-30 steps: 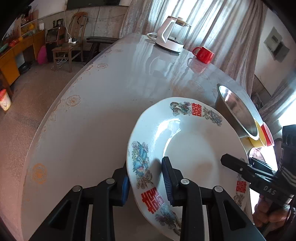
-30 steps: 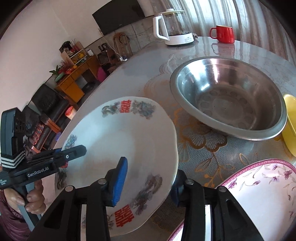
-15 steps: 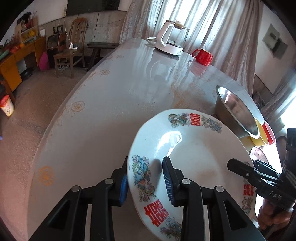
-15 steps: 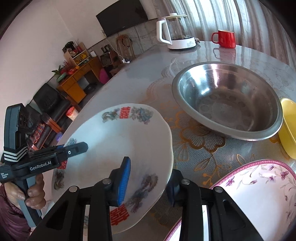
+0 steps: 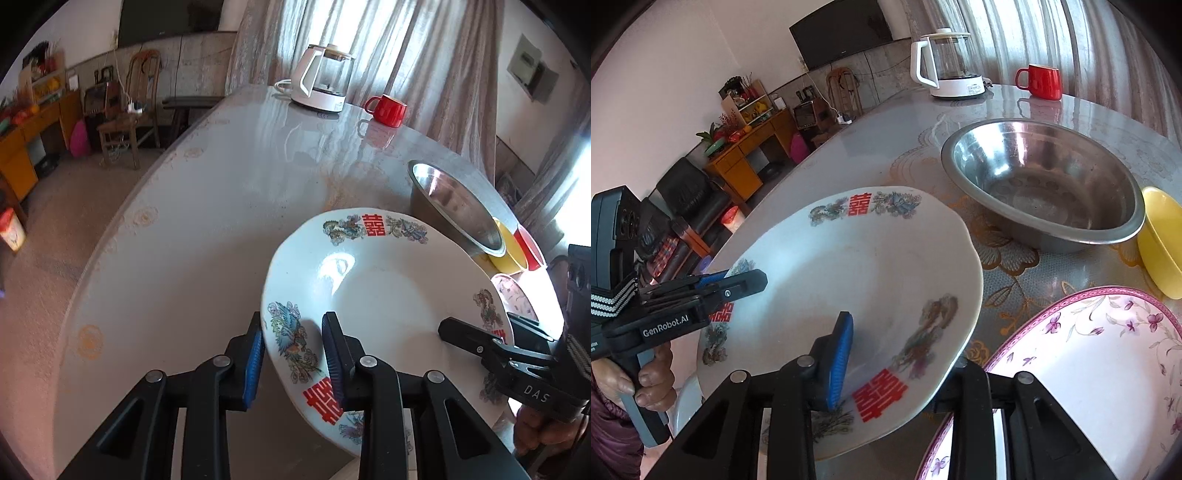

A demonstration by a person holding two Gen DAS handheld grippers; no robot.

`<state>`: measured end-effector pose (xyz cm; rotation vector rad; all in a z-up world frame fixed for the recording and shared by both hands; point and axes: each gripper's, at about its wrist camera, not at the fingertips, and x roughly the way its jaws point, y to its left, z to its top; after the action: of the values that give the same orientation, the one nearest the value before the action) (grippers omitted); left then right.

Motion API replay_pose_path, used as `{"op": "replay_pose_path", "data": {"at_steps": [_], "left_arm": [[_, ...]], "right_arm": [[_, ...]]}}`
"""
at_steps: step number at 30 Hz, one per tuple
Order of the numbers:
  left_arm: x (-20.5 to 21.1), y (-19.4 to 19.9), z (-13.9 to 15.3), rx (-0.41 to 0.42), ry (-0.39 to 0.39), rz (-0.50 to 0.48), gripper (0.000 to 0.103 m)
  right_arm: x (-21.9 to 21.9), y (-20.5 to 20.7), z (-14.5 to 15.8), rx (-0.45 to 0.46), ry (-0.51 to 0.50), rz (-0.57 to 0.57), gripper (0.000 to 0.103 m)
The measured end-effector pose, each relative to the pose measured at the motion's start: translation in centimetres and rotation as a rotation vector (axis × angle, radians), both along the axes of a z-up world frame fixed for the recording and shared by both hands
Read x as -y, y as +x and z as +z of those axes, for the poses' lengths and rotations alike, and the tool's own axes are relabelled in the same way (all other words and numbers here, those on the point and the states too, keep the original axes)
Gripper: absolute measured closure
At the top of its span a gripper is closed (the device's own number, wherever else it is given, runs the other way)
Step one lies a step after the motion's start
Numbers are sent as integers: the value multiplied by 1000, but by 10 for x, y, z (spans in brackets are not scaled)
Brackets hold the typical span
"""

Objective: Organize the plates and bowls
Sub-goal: 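Lift the double-happiness plate with both grippers and carry it over the purple-rimmed plate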

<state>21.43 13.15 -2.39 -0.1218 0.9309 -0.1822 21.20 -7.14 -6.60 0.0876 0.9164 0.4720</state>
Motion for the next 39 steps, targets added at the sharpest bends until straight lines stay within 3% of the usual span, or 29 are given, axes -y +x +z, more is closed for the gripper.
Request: {"op": "replay_pose_path", "data": {"at_steps": [10,18,25,32,39], "left_arm": [[6,-18,4,64,63,-9,72],[18,-43,26,138,49,-25,72],[59,-75,44,174,13,-103,72],[120,-84,44,138,-17,-196,72],[168,-75,21,56,-7,-215,72]], "right_arm": [[-8,-7,6,60,-43,8,71],[1,-29,23,115,-9,-5,71],[41,-71,40,146,15,-63,71],[99,-112,49,160,-8,-168,71],[143,-115,38,107,-45,-284,71]]}}
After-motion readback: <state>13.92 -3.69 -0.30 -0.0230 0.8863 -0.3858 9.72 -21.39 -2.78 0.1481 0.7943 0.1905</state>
